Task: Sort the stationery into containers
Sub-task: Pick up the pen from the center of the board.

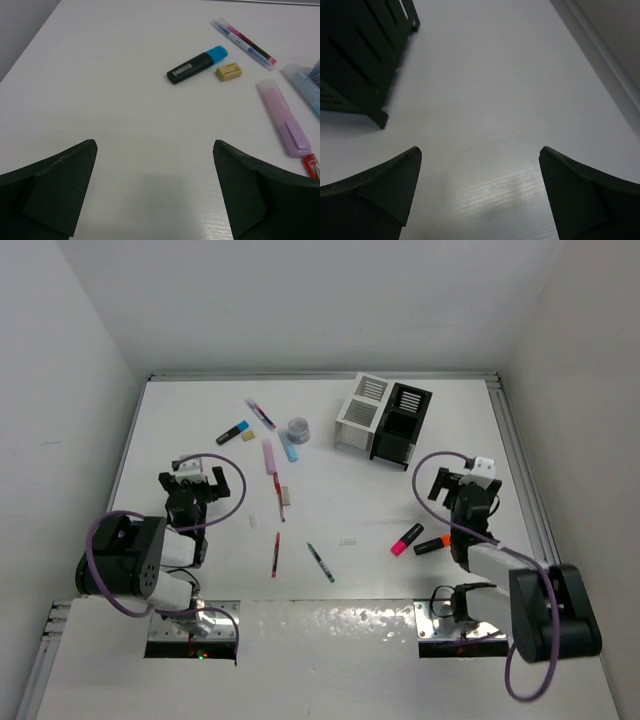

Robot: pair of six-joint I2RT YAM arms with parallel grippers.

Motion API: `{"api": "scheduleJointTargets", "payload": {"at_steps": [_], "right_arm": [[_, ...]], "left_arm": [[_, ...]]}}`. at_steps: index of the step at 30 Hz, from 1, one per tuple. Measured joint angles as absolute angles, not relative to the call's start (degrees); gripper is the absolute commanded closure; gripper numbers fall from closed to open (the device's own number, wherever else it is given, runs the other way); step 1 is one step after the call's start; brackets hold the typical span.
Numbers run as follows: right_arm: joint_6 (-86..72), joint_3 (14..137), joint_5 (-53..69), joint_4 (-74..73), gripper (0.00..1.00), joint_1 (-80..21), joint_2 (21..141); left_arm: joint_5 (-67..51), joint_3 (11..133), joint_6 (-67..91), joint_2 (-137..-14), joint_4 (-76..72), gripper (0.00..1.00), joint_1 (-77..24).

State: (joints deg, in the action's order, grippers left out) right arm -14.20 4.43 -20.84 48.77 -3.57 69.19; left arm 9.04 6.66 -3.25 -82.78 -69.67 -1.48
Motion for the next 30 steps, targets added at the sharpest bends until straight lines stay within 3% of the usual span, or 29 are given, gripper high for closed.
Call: {"api": "scheduleJointTargets", "payload": {"at_steps": [4,9,10,11,12,13,14,17,18,19,22,23,24,26,30], "right_arm": [[-14.35,15.20,-20.47,30.35,0.01,-3.57,59.33],[-17.02,36.05,-9.80,9.69,0.01,-0.23,55.24],[-18.15,39.38,-6.20,7.66,0.09,1.56,55.11],[-19.62,42.13,-2.70,5.98,0.40,3.07,54.89],[-20.80,43.86,-0.69,4.43,0.55,4.12,54.68],[-22.57,45.01,0.51,2.81,0.67,4.78,54.54],[-24.64,45.82,1.10,0.69,0.70,4.95,54.43],[-33.76,46.35,-1.23,-8.23,0.44,4.86,54.68],[-36.49,46.00,-2.72,-11.31,0.28,4.82,54.78],[-39.20,45.32,-4.32,-14.00,0.26,4.82,54.78],[-43.97,42.65,-8.25,-19.25,0.30,4.45,54.74],[-45.21,42.02,-9.34,-21.30,0.35,3.97,54.81],[-45.65,41.91,-9.98,-22.81,0.50,3.31,55.00],[-45.65,42.26,-10.92,-24.86,0.57,1.39,55.72],[-41.43,42.63,-9.96,-25.82,0.48,-5.50,57.71]], "left_arm": [[8.10,7.33,-4.03,-82.06,-67.81,0.00,-1.52],[3.62,25.19,-5.76,-74.94,-42.06,0.00,-0.86],[3.99,31.27,-5.89,-74.89,-37.06,0.00,-0.84],[5.48,36.56,-5.96,-74.89,-32.99,0.00,-0.82],[7.20,40.53,-6.00,-74.78,-30.39,0.00,-0.82],[9.56,44.10,-6.02,-74.46,-27.97,0.00,-0.82],[12.16,46.28,-6.02,-73.87,-25.80,0.00,-0.95],[19.88,50.17,-5.26,-72.14,-17.78,0.00,-1.48],[21.63,51.09,-4.03,-72.01,-14.85,0.00,-1.48],[22.76,51.70,-2.70,-72.01,-12.01,0.00,-1.48],[22.20,52.36,1.13,-72.20,-2.66,0.00,-1.56],[20.95,52.38,2.07,-72.42,0.36,0.00,-1.58],[19.53,52.38,2.70,-72.71,3.09,0.00,-1.76],[16.32,52.40,3.11,-73.34,7.29,0.00,-2.35],[12.19,52.84,0.78,-74.63,14.11,0.00,-4.69]]}}
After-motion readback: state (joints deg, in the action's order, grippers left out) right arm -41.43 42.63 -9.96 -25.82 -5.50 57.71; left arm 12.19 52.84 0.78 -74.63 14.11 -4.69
